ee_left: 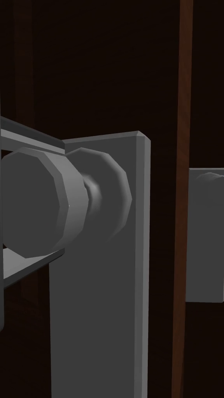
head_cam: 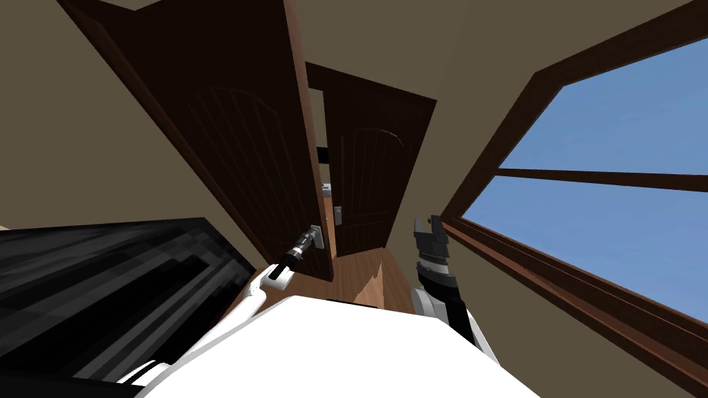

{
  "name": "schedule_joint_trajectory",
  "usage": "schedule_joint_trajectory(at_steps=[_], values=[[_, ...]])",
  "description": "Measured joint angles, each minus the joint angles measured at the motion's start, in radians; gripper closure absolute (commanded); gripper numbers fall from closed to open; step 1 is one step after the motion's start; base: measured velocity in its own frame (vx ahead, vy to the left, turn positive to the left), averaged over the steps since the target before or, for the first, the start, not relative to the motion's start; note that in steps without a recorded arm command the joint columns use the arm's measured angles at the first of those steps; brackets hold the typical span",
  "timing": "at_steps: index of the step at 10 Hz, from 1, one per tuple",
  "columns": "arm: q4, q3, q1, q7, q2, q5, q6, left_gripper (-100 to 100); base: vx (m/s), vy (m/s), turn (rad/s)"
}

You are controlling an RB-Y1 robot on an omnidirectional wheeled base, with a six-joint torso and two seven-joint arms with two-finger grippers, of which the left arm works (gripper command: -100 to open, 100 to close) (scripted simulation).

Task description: Pull the door open

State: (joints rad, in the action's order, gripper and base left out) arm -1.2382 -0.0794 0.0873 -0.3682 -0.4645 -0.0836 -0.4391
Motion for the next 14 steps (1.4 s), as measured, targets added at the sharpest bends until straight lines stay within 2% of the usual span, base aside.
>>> schedule_joint_trajectory(at_steps=[2, 4, 5, 7, 8, 10, 11, 14], values=[[-0.015, -0.019, 0.013, -0.01, -0.004, 0.003, -0.005, 100, -0.102, 0.066, -0.077], [-0.033, -0.028, 0.033, -0.028, -0.033, 0.001, -0.025, 100, -0.217, 0.104, -0.145], [-0.031, -0.035, 0.036, -0.04, -0.046, 0.001, -0.044, 100, -0.202, 0.092, -0.152], [-0.047, -0.053, 0.068, -0.065, -0.083, 0.001, -0.075, 100, -0.218, 0.096, -0.118], [-0.041, -0.063, 0.074, -0.08, -0.101, 0.0, -0.095, 100, -0.212, 0.121, -0.126], [-0.063, -0.08, 0.106, -0.104, -0.134, 0.0, -0.12, 100, -0.165, 0.093, -0.081], [-0.061, -0.083, 0.11, -0.106, -0.135, 0.0, -0.121, 100, -0.175, 0.072, -0.142], [-0.049, -0.092, 0.117, -0.125, -0.162, 0.001, -0.157, 100, -0.176, 0.108, -0.138]])
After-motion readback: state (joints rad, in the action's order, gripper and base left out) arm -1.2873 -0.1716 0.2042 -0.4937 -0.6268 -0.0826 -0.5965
